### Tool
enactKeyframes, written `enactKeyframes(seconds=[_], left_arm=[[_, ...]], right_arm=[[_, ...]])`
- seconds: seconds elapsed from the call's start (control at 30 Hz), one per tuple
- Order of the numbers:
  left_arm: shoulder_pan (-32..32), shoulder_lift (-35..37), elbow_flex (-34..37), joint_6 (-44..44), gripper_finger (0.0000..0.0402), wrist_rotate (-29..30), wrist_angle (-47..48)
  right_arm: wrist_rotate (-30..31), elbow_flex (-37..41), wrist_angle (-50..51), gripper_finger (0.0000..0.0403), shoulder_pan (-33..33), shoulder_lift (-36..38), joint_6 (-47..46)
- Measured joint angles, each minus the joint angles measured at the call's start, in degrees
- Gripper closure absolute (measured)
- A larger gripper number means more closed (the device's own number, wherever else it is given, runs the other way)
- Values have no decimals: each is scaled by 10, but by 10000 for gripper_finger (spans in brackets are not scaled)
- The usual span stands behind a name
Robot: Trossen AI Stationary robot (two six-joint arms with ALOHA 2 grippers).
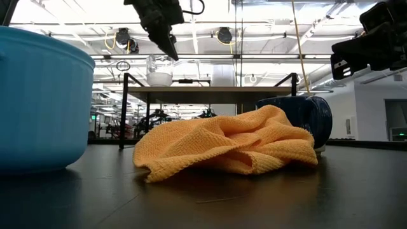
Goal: Stack small to large cups/mugs on shelf
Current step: Put the light blue mug on the shelf
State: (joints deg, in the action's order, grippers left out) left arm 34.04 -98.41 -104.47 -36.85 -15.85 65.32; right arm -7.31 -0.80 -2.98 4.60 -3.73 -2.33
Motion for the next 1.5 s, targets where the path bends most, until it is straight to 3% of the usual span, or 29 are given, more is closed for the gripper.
enactKeyframes(seconds=[0.47,0.87,1.5], left_arm=[[-6,0,0,48,220,-6,-36],[-20,1,0,65,220,-8,-108],[-20,25,0,98,220,5,-119]], right_arm=[[-13,0,6,403,0,-1,-90],[-28,0,-18,403,0,-1,-2],[-35,0,-15,403,0,-7,35]])
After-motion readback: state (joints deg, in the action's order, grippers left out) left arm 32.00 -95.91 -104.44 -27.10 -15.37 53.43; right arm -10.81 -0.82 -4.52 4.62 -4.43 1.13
